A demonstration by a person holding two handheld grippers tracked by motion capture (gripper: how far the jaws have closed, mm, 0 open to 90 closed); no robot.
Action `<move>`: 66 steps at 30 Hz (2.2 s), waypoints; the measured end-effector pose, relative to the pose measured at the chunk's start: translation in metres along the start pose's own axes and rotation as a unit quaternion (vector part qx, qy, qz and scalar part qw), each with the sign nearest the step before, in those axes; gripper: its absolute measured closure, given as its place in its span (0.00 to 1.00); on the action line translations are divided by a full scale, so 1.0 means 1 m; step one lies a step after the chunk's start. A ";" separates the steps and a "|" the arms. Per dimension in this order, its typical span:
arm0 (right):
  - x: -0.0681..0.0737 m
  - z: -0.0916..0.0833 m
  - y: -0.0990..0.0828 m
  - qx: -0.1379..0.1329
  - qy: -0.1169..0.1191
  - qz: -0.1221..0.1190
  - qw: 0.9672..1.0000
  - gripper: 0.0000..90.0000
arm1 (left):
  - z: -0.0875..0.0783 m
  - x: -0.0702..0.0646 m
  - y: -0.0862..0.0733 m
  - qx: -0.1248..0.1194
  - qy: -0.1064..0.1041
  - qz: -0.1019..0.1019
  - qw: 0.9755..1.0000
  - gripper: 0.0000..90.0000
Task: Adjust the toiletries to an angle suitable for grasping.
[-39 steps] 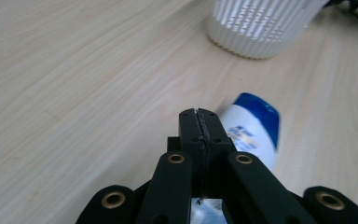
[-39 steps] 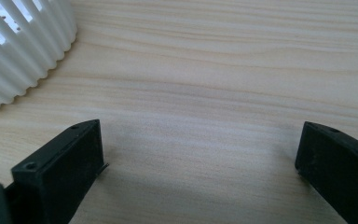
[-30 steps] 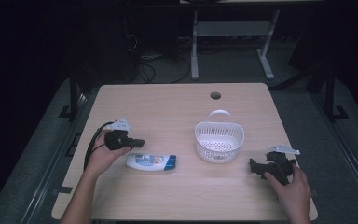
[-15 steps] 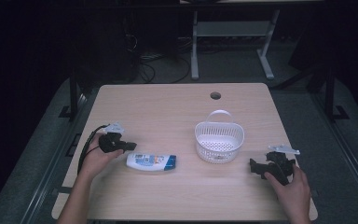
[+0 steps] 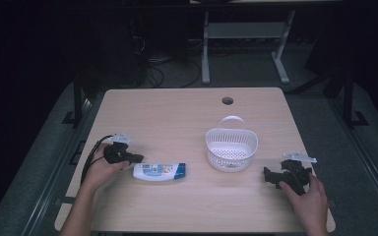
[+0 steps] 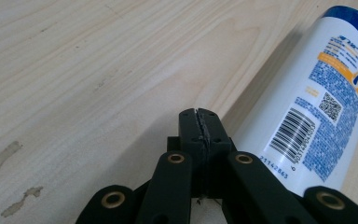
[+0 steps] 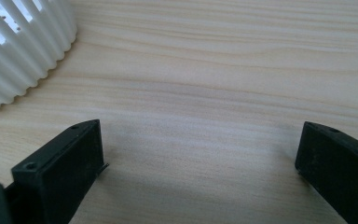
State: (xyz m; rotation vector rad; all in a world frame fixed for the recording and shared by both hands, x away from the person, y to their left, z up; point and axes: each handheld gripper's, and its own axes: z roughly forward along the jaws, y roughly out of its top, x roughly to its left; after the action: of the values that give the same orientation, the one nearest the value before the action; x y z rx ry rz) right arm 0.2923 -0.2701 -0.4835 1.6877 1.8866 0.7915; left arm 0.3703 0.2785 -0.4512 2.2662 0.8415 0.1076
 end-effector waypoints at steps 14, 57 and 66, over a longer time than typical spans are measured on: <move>0.000 0.000 0.000 0.000 0.000 0.000 1.000 0.00 | -0.006 -0.017 -0.010 0.025 -0.015 0.010 1.000 1.00; 0.000 0.000 0.000 0.000 0.000 0.000 1.000 0.00 | -0.011 -0.057 -0.023 0.033 -0.027 0.023 0.999 0.92; 0.000 0.000 0.000 0.000 0.000 0.000 1.000 0.00 | -0.018 -0.048 -0.020 0.019 0.015 -0.016 1.000 0.66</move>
State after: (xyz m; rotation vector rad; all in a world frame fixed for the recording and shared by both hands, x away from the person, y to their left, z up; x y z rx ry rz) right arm 0.2923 -0.2701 -0.4835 1.6882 1.8863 0.7915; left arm 0.3167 0.2714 -0.4432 2.2915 0.9031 0.1124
